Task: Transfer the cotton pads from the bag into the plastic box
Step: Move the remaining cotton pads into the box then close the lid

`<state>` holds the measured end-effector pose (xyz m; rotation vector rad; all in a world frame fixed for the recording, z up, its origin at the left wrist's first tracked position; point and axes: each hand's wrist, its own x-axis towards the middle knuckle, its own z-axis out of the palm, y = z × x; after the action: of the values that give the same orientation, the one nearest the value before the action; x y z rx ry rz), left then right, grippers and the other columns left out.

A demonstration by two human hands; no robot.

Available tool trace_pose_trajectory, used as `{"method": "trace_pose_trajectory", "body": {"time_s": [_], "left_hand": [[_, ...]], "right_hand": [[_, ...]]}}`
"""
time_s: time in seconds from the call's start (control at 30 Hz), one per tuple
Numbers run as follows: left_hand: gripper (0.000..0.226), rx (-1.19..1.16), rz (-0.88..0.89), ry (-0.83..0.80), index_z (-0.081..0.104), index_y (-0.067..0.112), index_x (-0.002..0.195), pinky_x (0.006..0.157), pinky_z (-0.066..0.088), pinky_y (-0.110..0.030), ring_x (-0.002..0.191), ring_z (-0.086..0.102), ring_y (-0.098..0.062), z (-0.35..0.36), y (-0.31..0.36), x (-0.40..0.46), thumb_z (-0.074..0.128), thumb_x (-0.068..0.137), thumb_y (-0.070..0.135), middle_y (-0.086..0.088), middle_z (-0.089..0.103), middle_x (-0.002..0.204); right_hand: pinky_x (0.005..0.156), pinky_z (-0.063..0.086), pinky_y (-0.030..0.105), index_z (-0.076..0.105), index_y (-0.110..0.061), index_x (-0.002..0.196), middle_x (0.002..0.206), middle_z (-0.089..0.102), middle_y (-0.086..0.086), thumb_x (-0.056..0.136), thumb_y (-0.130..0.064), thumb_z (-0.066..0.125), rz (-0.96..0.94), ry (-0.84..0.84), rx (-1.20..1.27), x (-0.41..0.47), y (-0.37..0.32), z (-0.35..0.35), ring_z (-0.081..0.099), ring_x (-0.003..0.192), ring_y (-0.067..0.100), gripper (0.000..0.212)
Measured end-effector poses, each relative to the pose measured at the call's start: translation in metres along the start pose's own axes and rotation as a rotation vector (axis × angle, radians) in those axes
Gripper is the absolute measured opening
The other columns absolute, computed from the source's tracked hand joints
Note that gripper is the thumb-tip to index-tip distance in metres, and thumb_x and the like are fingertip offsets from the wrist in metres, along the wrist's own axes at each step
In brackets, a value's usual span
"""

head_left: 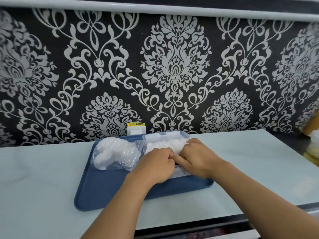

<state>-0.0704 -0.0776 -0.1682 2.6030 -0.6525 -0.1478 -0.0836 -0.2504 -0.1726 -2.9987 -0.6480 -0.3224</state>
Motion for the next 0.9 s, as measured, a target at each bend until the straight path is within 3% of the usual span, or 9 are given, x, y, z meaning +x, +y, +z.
{"method": "trace_pose_trajectory", "body": {"time_s": [0.13, 0.27, 0.33, 0.4, 0.47, 0.53, 0.63, 0.8, 0.9], "left_hand": [[0.017, -0.200, 0.081, 0.160, 0.066, 0.024, 0.091, 0.075, 0.056, -0.041, 0.078, 0.062, -0.015, -0.008, -0.001, -0.006, 0.052, 0.088, 0.016, 0.005, 0.067, 0.086], [0.022, -0.535, 0.308, 0.818, 0.073, 0.014, 0.087, 0.060, 0.057, -0.029, 0.066, 0.067, -0.013, -0.046, 0.001, -0.033, 0.058, 0.080, 0.001, 0.006, 0.071, 0.072], [0.018, -0.641, 0.308, 1.121, 0.069, 0.011, 0.086, 0.057, 0.054, -0.030, 0.067, 0.066, -0.019, -0.071, -0.018, -0.046, 0.056, 0.081, 0.001, -0.001, 0.069, 0.074], [0.017, -0.583, 0.101, 1.278, 0.067, 0.012, 0.092, 0.066, 0.052, -0.024, 0.078, 0.064, -0.020, -0.087, -0.053, -0.054, 0.057, 0.081, 0.005, -0.002, 0.069, 0.086], [0.016, -0.497, -0.281, 1.169, 0.067, 0.014, 0.100, 0.078, 0.048, -0.022, 0.090, 0.060, -0.018, -0.093, -0.093, -0.056, 0.060, 0.085, 0.013, -0.003, 0.068, 0.099], [0.014, -0.449, -0.575, 0.802, 0.066, 0.013, 0.091, 0.084, 0.046, -0.037, 0.091, 0.057, -0.025, -0.086, -0.118, -0.056, 0.058, 0.091, 0.024, -0.005, 0.066, 0.095], [0.027, -0.413, -0.542, 0.488, 0.070, 0.012, 0.076, 0.075, 0.045, -0.036, 0.084, 0.061, -0.026, -0.073, -0.135, -0.055, 0.059, 0.091, 0.032, -0.003, 0.070, 0.082], [0.018, -0.412, -0.444, 0.499, 0.077, 0.018, 0.082, 0.066, 0.045, -0.024, 0.078, 0.064, -0.013, -0.071, -0.146, -0.054, 0.067, 0.090, 0.030, 0.004, 0.073, 0.082], [0.014, -0.439, -0.448, 0.461, 0.078, 0.019, 0.088, 0.067, 0.044, -0.022, 0.082, 0.065, -0.011, -0.067, -0.152, -0.051, 0.067, 0.092, 0.026, 0.004, 0.074, 0.088]], "right_hand": [[0.104, 0.040, 0.040, 0.030, -0.019, 0.045, 0.037, 0.033, -0.004, 0.103, -0.044, 0.032, 0.027, 0.125, 0.195, 0.006, -0.011, -0.011, 0.039, 0.045, 0.017, 0.063], [0.069, 0.044, 0.030, 0.065, -0.019, 0.059, 0.057, 0.060, -0.011, 0.083, -0.024, 0.056, 0.008, 0.470, 0.343, 0.015, -0.046, -0.045, 0.053, 0.059, 0.008, 0.026], [0.073, 0.048, 0.016, 0.079, -0.018, 0.081, 0.080, 0.075, -0.011, 0.081, -0.011, 0.059, -0.026, 0.352, 0.492, 0.022, -0.072, -0.050, 0.063, 0.073, 0.004, 0.021], [0.081, 0.051, 0.018, 0.080, -0.016, 0.101, 0.100, 0.078, -0.005, 0.084, -0.002, 0.055, -0.051, 0.095, 0.466, 0.034, -0.093, -0.035, 0.067, 0.085, 0.006, 0.034], [0.085, 0.055, 0.032, 0.079, -0.011, 0.106, 0.105, 0.078, 0.004, 0.084, 0.004, 0.051, -0.084, -0.042, 0.401, 0.050, -0.106, -0.014, 0.069, 0.093, 0.018, 0.039], [0.085, 0.056, 0.036, 0.079, -0.010, 0.102, 0.104, 0.077, 0.007, 0.083, 0.006, 0.052, -0.017, -0.038, 0.397, 0.065, -0.110, -0.007, 0.070, 0.094, 0.022, 0.036], [0.082, 0.059, 0.035, 0.079, -0.011, 0.090, 0.099, 0.074, 0.007, 0.081, 0.004, 0.059, 0.209, 0.034, 0.415, 0.080, -0.102, -0.007, 0.069, 0.089, 0.021, 0.026], [0.070, 0.056, 0.031, 0.065, -0.007, 0.077, 0.080, 0.064, 0.008, 0.083, -0.008, 0.067, 0.251, -0.114, 0.230, 0.082, -0.105, -0.003, 0.067, 0.080, 0.026, 0.007], [0.054, 0.036, 0.031, 0.045, -0.012, 0.052, 0.054, 0.042, 0.003, 0.090, -0.030, 0.072, 0.215, -0.112, 0.355, 0.082, -0.107, -0.006, 0.044, 0.054, 0.020, 0.050]]}}
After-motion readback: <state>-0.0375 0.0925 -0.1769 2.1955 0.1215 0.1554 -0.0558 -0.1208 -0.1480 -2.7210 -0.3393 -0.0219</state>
